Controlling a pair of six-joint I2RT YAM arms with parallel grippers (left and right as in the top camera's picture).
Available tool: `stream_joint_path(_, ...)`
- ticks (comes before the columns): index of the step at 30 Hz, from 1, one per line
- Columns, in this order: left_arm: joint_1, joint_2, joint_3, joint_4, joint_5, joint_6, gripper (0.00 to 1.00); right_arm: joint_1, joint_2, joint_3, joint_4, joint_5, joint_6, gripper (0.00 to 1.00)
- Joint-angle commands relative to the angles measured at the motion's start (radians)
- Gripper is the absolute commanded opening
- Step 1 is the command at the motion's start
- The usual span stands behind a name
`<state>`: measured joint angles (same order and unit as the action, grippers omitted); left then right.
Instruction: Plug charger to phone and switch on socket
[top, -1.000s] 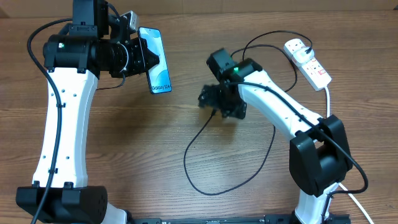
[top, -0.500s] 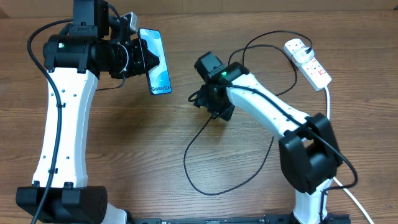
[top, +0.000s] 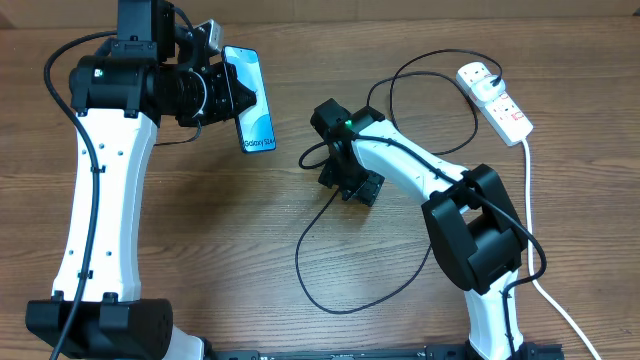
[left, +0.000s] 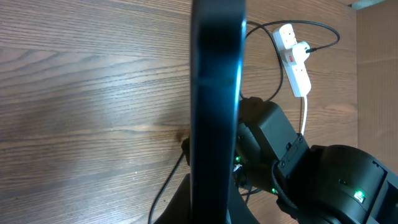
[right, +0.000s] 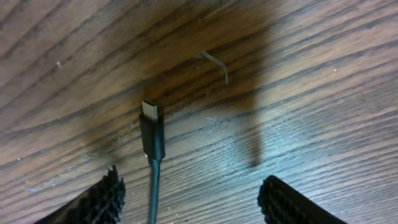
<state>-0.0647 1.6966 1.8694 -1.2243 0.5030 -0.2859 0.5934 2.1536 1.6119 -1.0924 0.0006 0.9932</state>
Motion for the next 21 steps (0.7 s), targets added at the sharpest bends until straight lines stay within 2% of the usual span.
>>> stream_joint_path(1, -0.002, -0.01, 0.005, 0.005, 0.014, -0.007, 0.04, -0.005, 0.01, 0.011, 0.014, 0.009, 0.007, 0.66)
stream_joint_path(4, -0.002, -0.01, 0.005, 0.004, 0.014, -0.007, 0.04, -0.005, 0.024, 0.011, 0.016, 0.013, 0.029, 0.62)
stream_joint_path(6, -0.002, -0.01, 0.005, 0.002, 0.014, -0.007, 0.04, -0.005, 0.033, 0.011, 0.015, 0.013, 0.032, 0.56)
stream_joint_path(10, -0.002, -0.01, 0.005, 0.002, 0.014, -0.007, 0.04, -0.005, 0.062, 0.011, 0.003, 0.003, 0.028, 0.54)
stream_joint_path(14, -0.002, -0.01, 0.005, 0.002, 0.014, -0.007, 0.04, -0.003, 0.089, 0.011, 0.01, -0.002, 0.024, 0.49)
stream_joint_path(17, -0.002, -0.01, 0.005, 0.002, 0.013, -0.006, 0.04, -0.004, 0.097, 0.011, 0.014, -0.002, 0.025, 0.36)
stream_joint_path(21, -0.002, -0.01, 0.005, 0.002, 0.013, -0.006, 0.04, -0.003, 0.097, 0.011, 0.022, -0.002, 0.025, 0.3)
